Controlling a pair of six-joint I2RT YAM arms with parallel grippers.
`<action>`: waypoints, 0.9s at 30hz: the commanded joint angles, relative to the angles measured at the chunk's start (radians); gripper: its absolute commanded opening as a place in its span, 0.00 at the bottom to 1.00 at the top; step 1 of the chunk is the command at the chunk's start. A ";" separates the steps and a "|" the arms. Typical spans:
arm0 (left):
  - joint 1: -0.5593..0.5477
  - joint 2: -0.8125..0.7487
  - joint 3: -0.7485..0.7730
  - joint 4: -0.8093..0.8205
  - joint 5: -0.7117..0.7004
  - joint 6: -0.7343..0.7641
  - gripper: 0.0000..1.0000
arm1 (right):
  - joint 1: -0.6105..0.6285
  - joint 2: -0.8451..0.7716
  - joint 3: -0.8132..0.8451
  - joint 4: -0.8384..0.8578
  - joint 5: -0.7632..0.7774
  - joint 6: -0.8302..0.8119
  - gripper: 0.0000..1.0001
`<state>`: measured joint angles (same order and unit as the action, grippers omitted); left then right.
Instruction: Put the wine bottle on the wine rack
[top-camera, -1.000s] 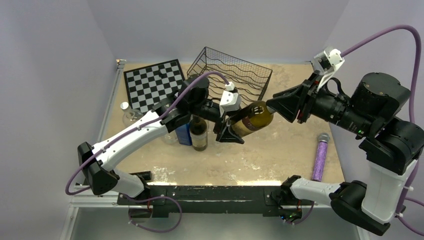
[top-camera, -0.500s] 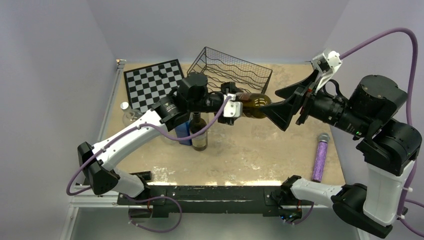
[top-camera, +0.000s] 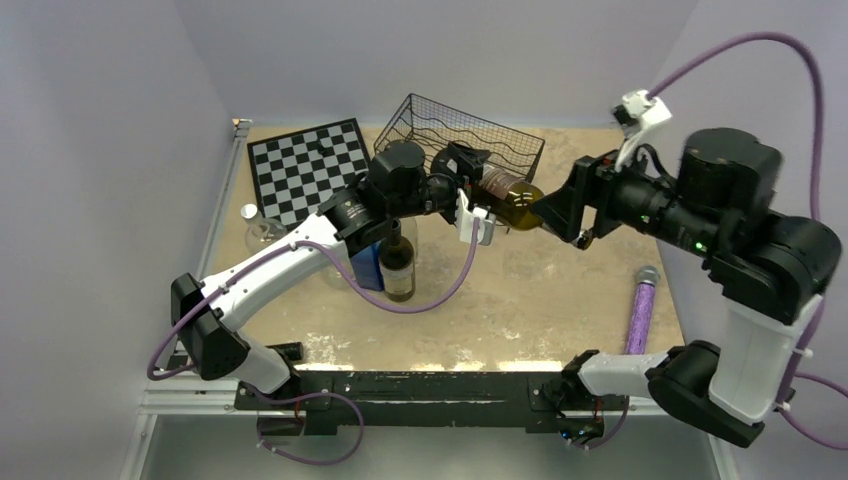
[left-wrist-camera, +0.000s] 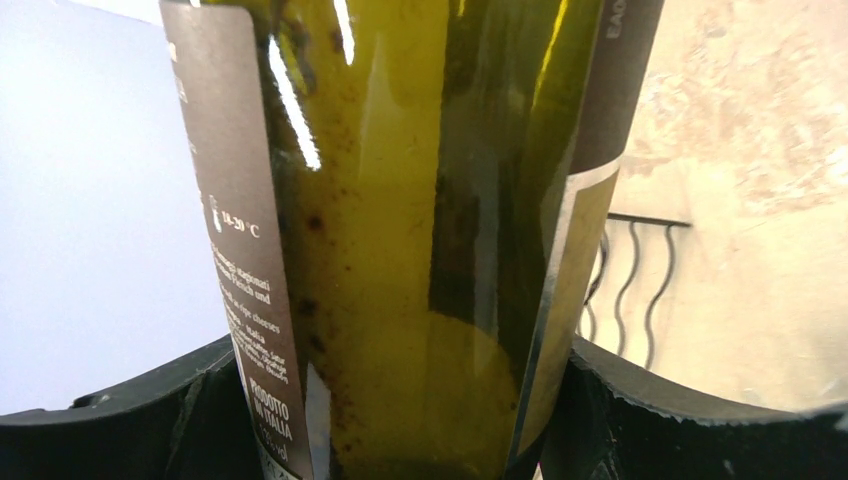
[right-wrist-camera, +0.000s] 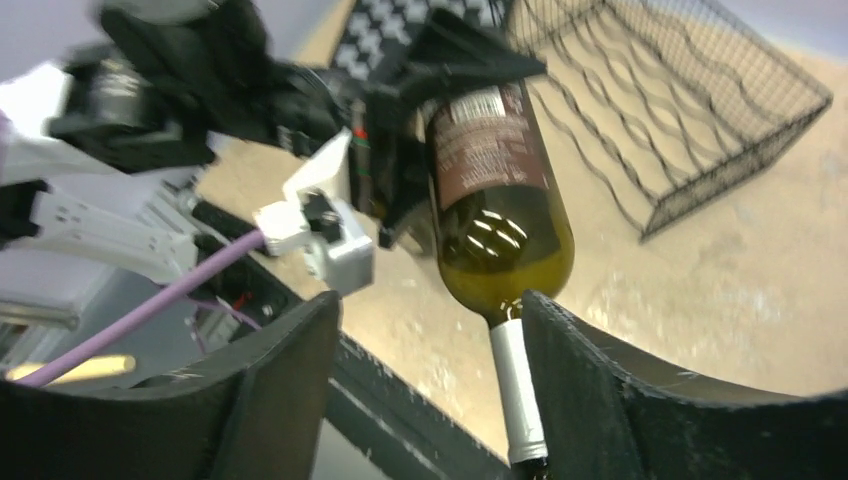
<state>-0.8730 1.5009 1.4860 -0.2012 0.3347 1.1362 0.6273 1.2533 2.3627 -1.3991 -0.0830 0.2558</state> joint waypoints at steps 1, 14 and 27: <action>0.002 -0.029 0.076 0.160 -0.016 0.140 0.00 | -0.005 0.074 -0.023 -0.190 0.046 0.015 0.67; 0.006 -0.085 0.018 0.171 -0.027 0.185 0.00 | -0.004 0.081 -0.183 -0.233 -0.010 0.039 0.70; 0.006 -0.120 -0.012 0.184 -0.020 0.169 0.00 | -0.005 -0.060 -0.234 -0.038 0.080 0.028 0.87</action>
<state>-0.8654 1.4639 1.4414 -0.1848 0.2668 1.3231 0.6270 1.1854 2.1372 -1.4723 -0.0372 0.2943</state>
